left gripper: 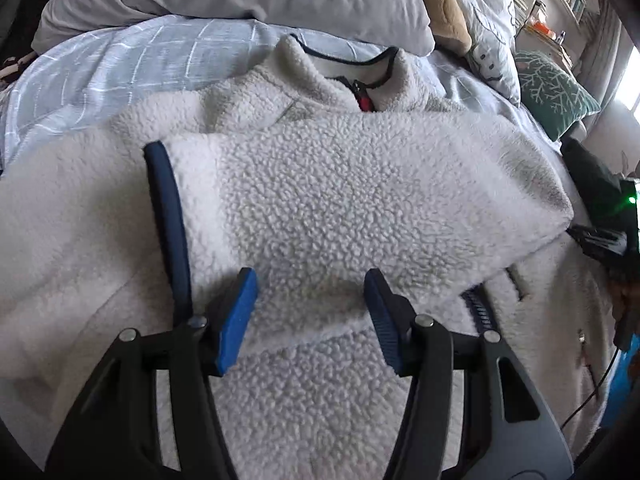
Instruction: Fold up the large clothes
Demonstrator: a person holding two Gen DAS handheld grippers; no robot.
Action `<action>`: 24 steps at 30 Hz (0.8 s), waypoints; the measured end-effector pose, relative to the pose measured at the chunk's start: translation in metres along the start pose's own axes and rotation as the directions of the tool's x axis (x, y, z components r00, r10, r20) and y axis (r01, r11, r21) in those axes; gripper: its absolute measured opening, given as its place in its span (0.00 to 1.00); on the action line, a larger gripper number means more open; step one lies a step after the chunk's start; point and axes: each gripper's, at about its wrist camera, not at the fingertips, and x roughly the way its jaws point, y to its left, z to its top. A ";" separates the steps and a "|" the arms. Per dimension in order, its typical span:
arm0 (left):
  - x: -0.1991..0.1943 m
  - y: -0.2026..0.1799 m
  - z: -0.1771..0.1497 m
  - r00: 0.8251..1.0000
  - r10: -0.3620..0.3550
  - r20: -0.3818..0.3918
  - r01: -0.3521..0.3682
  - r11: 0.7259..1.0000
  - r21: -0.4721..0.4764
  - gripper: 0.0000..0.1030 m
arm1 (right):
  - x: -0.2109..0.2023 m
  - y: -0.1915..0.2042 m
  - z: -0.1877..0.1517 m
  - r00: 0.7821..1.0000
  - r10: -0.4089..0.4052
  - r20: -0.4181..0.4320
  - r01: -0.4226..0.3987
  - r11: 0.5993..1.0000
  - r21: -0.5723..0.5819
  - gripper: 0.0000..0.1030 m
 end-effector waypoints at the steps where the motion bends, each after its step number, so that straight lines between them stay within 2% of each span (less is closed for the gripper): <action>1: -0.005 0.001 0.000 1.000 -0.010 0.014 0.010 1.000 -0.005 0.56 | -0.015 -0.005 -0.003 0.999 0.033 0.014 -0.034 0.999 0.018 0.28; 4: -0.018 0.007 0.001 0.997 -0.032 0.074 0.034 0.999 -0.025 0.56 | -0.055 -0.015 0.003 0.985 0.109 0.137 -0.119 0.991 0.063 0.28; 8: -0.009 0.013 -0.002 0.998 -0.033 0.054 0.035 0.998 -0.043 0.56 | -0.063 -0.012 0.023 0.953 0.205 0.224 -0.236 0.964 0.122 0.27; 10: 0.001 0.016 -0.009 0.999 -0.023 0.030 0.024 0.999 -0.043 0.56 | -0.046 -0.004 0.030 0.948 0.238 0.213 -0.271 0.952 0.142 0.27; 11: 0.004 0.017 -0.012 0.999 -0.028 0.030 0.029 0.999 -0.043 0.56 | -0.029 0.001 0.030 0.952 0.252 0.176 -0.280 0.947 0.159 0.27; 13: 0.006 0.019 -0.020 0.997 -0.040 0.060 0.042 0.998 -0.038 0.56 | 0.012 0.012 0.024 0.974 0.222 0.052 -0.227 0.957 0.178 0.22; 14: 0.005 0.018 -0.021 0.997 -0.039 0.061 0.041 0.999 -0.033 0.56 | 0.021 0.015 0.022 0.975 0.218 0.042 -0.222 0.961 0.164 0.21; 15: 0.003 0.018 -0.019 0.998 -0.036 0.052 0.038 0.999 -0.038 0.56 | 0.019 0.019 0.020 0.979 0.197 0.061 -0.203 0.969 0.143 0.21; 17: -0.006 0.018 -0.014 0.999 -0.031 0.015 0.032 0.997 -0.067 0.57 | 0.003 0.023 0.029 0.983 0.178 0.045 -0.182 0.975 0.131 0.23; 18: -0.012 0.019 -0.012 1.000 -0.030 0.004 0.031 0.996 -0.084 0.58 | -0.008 0.021 0.032 0.980 0.194 0.050 -0.199 0.970 0.140 0.25; 19: -0.019 0.020 -0.011 1.000 -0.028 -0.001 0.028 0.995 -0.101 0.63 | -0.025 0.016 0.035 0.972 0.224 0.071 -0.233 0.960 0.158 0.26; 20: -0.027 0.021 -0.009 1.000 -0.020 -0.004 0.019 0.993 -0.116 0.68 | -0.034 0.012 0.038 0.969 0.234 0.079 -0.244 0.956 0.164 0.33; 21: -0.037 0.023 -0.008 1.000 -0.009 -0.001 0.008 0.992 -0.128 0.69 | -0.048 0.009 0.038 0.970 0.229 0.088 -0.241 0.956 0.166 0.45; 23: -0.059 0.029 -0.004 1.000 0.023 -0.002 -0.023 0.988 -0.155 0.71 | -0.074 0.007 0.039 0.975 0.197 0.107 -0.212 0.963 0.163 0.61; 24: -0.069 0.034 -0.003 1.000 0.029 -0.004 -0.029 0.984 -0.176 0.73 | -0.088 0.007 0.037 0.976 0.188 0.111 -0.205 0.964 0.169 0.66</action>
